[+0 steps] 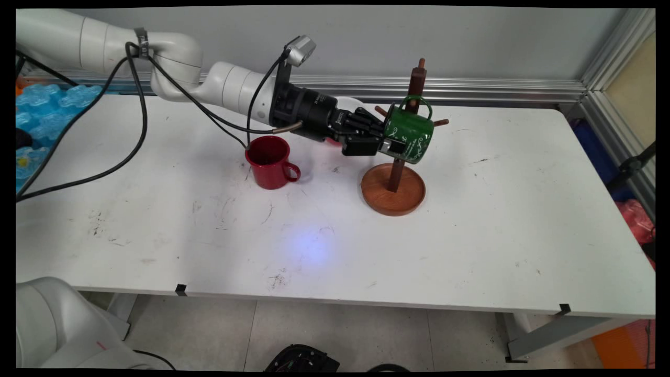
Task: Place the picked object on the table
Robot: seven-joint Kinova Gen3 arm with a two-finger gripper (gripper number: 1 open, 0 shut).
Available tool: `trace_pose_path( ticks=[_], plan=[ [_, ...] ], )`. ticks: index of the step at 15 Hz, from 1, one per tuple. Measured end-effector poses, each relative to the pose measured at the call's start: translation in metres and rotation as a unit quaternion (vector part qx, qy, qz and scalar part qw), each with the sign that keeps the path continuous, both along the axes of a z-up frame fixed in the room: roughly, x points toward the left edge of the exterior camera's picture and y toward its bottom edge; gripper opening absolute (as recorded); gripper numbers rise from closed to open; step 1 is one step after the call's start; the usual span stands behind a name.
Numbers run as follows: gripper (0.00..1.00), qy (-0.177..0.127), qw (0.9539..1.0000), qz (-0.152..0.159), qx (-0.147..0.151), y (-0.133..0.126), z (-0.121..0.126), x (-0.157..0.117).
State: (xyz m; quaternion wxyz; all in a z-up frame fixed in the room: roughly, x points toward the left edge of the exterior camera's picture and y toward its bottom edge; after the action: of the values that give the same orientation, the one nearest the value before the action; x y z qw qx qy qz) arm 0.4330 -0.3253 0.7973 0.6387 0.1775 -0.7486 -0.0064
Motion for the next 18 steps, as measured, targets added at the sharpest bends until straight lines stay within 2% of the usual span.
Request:
trace_pose_path(
  ticks=[18],
  plan=[
    [0.00, 0.007, 0.9998, -0.018, 0.009, 0.017, 0.012, 0.007]
  ],
)
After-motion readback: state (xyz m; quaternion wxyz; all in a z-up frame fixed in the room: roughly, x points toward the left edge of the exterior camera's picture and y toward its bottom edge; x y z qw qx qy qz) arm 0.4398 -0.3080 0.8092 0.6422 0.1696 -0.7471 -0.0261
